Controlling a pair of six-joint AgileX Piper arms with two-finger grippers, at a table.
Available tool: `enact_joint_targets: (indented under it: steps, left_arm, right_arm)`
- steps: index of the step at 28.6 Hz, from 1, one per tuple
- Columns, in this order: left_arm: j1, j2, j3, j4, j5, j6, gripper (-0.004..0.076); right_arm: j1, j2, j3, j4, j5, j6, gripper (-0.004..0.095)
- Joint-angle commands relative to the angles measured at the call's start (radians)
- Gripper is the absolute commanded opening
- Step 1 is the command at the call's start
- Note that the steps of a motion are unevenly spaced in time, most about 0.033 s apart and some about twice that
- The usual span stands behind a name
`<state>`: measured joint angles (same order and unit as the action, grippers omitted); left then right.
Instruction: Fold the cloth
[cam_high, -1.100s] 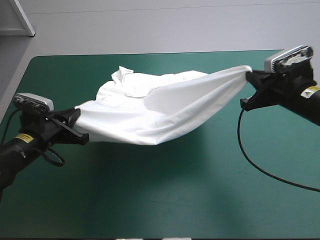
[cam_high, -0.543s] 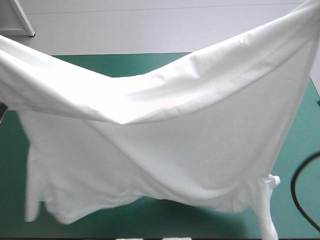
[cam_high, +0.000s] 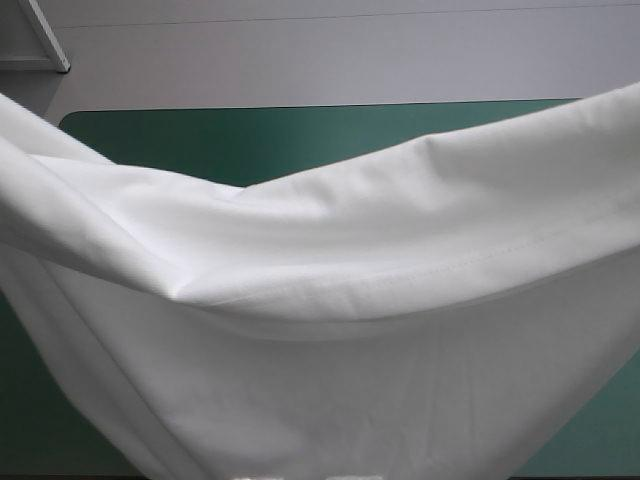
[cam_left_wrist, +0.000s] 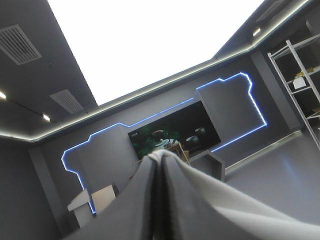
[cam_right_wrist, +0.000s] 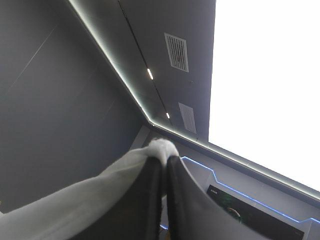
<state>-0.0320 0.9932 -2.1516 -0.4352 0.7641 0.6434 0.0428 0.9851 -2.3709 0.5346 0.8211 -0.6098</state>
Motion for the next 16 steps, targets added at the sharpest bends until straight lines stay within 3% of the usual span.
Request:
enact_joint_targets:
  steps: [1,4,11,16]
  left_arm:
    - [-0.002,0.044,-0.013,-0.001,-0.032,0.001,0.0019]
    - [-0.002,0.105,-0.001,-0.012,0.040,-0.005,0.0019]
    - [-0.002,0.216,0.153,-0.023,0.023,-0.007,0.0019]
    - [-0.002,0.383,0.241,-0.053,-0.061,0.001,0.0019]
  right_arm:
    - [-0.007,0.024,-0.008,-0.018,-0.077,0.000,-0.0013]
    - [-0.007,0.057,0.026,-0.055,-0.056,0.010,-0.0013]
    - [-0.007,0.162,0.198,-0.205,-0.033,0.086,-0.0013]
    - [-0.007,0.299,0.336,-0.292,-0.153,0.086,-0.0014]
